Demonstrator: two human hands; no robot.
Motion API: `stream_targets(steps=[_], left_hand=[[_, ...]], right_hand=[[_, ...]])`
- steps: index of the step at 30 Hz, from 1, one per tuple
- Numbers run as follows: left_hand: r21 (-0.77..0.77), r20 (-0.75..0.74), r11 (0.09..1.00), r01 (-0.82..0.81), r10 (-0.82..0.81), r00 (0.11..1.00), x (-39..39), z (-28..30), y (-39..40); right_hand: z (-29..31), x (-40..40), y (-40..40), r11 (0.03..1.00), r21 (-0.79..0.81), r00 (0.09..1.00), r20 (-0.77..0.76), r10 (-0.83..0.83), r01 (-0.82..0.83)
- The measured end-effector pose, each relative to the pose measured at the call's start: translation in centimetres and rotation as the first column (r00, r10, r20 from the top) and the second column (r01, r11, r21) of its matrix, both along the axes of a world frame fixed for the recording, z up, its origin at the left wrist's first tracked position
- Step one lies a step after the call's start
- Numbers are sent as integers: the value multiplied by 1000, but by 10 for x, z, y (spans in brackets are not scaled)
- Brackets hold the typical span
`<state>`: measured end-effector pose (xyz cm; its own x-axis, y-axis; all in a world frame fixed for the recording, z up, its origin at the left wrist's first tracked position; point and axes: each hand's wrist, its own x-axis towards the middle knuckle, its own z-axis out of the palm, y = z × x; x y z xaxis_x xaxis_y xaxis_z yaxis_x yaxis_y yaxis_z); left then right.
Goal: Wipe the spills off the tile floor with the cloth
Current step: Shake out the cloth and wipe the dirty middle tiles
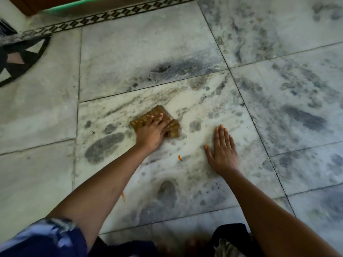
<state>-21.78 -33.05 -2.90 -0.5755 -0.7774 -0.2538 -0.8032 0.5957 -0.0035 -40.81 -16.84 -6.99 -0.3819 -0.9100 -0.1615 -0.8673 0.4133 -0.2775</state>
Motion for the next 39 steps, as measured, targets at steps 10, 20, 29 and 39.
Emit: stream_targets(steps=[10,20,29,39], left_hand=[[189,36,947,261,-272,962,-8,22,104],[25,-61,990,136,-134,989,-2,-23,29],[1,-131,948,318,-315,940,44,-31,118],[110,-30,994,-15,19,999,-12,-15,31]], right_hand=[[-4,7,43,999,24,998,-26,49,-48],[-5,6,40,998,14,997,-48,62,-62],[-3,4,40,996,33,996,-43,84,-83],[0,5,39,997,40,996,-56,73,-71]])
